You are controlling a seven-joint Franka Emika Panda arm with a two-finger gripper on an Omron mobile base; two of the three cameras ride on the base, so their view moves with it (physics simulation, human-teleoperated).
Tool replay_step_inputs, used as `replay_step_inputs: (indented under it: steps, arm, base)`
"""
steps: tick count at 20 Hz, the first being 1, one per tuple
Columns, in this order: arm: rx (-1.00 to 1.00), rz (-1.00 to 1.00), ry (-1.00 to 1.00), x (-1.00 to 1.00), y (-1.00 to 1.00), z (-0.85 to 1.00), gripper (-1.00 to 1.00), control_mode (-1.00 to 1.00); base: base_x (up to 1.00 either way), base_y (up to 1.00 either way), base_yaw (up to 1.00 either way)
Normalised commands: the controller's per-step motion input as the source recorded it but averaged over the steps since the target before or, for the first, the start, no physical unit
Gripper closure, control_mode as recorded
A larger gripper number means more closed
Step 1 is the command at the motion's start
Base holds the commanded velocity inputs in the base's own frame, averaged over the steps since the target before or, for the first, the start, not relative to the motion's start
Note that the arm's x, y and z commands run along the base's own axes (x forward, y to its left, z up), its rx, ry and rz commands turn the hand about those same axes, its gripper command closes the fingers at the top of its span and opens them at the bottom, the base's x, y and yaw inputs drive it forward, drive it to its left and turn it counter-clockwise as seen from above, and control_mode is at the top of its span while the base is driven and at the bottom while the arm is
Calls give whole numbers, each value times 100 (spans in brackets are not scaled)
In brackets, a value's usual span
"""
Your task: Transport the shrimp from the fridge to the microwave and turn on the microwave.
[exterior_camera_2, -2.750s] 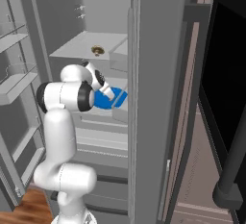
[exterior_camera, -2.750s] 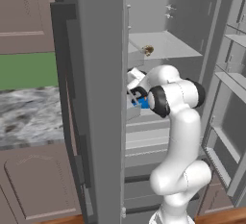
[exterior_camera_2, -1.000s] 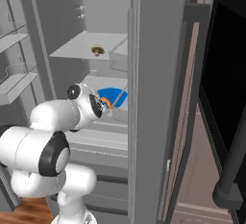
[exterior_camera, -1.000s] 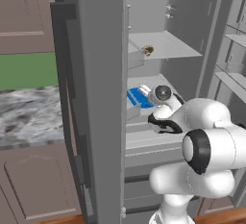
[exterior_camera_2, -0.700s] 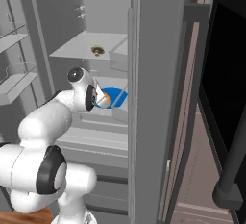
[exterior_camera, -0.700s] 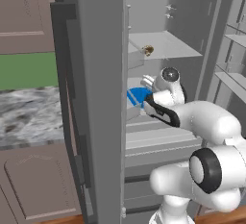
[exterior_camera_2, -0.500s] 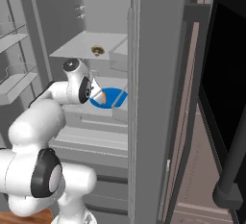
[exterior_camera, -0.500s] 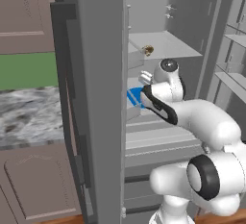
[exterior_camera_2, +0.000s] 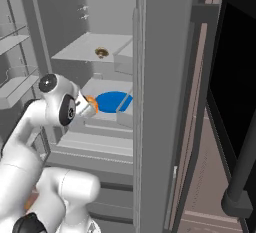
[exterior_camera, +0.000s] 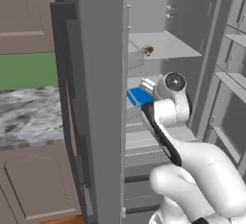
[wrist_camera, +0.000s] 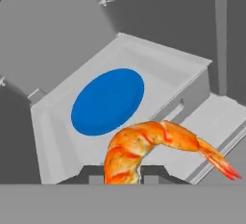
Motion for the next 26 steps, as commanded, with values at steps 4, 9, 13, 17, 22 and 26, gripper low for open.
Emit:
replay_step_inputs:
  steps: [4,9,13,17,22,26]
  arm:
    - [9,6,-3,-98,0,-2,100,-100]
    - [17,5,0,-81,-5,-1,100,-100]
    - [6,0,0,-59,-2,0,100,-100]
    - [0,0,0,-36,0,-8,100,-100]
    - [0,-2,-5,-16,0,-2,100,-100]
    - [0,-1,-8,-10,0,0,100,-100]
  base:
    - [0,0,0]
    - [0,0,0]
    - [0,0,0]
    - [0,0,0]
    - [0,0,0]
    - [0,0,0]
